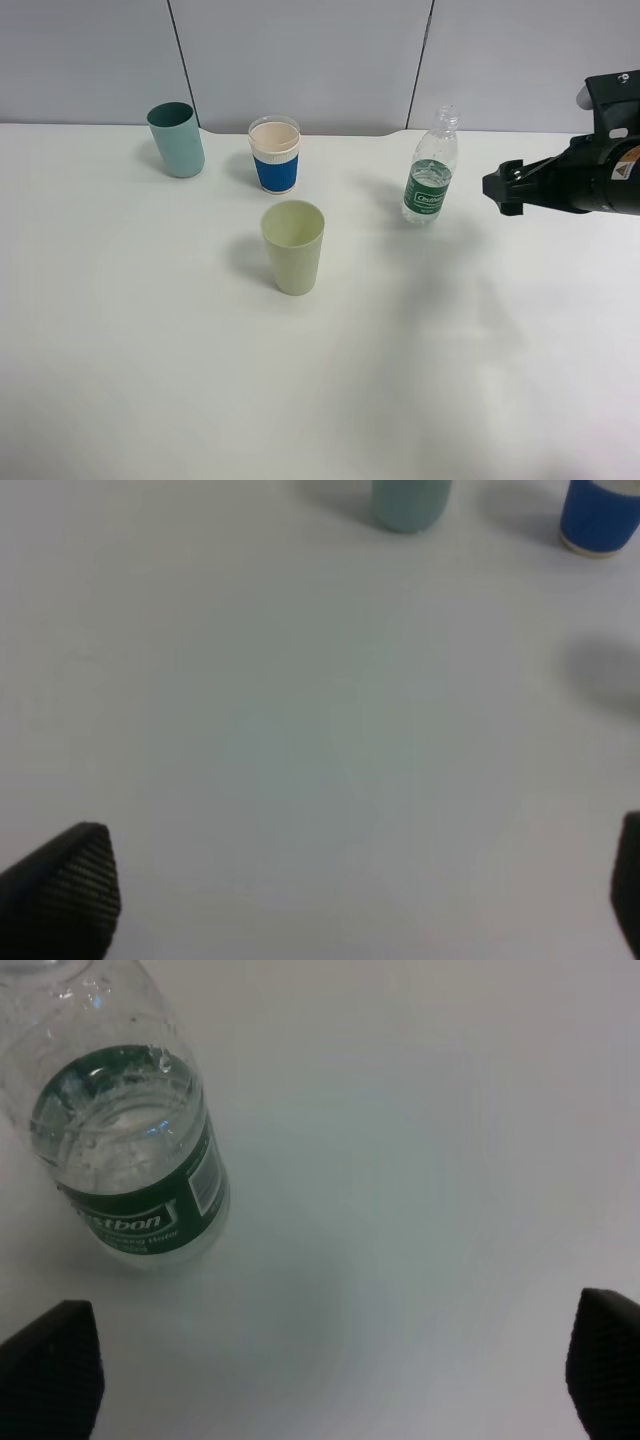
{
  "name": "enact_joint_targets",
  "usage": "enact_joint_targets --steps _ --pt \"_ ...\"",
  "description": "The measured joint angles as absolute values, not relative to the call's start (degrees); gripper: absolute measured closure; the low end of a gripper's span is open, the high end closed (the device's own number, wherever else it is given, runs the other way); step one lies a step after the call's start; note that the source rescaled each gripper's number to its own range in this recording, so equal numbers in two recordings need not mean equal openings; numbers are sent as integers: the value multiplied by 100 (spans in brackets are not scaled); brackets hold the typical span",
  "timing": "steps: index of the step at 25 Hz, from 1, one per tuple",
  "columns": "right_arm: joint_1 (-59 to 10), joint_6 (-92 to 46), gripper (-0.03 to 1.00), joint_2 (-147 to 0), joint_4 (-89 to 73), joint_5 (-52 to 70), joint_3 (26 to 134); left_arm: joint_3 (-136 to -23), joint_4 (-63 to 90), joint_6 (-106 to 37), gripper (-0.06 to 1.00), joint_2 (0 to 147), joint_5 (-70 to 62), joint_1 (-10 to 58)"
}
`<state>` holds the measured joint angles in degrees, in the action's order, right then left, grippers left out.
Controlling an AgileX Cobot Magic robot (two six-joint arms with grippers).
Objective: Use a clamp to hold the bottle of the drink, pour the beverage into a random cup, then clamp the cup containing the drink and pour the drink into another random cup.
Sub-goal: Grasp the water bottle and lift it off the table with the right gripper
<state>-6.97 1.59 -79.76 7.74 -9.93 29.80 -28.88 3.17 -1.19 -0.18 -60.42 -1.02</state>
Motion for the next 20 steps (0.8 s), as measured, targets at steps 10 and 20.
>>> enact_joint_targets --steps 10,20 --pt "-697 159 -3 -9423 1125 -2901 2992 -2888 317 -119 -6 -18 -6042 -102" --pt "-697 159 -3 -10512 1277 -4353 3004 -2888 317 -119 -6 -18 -6042 -102"
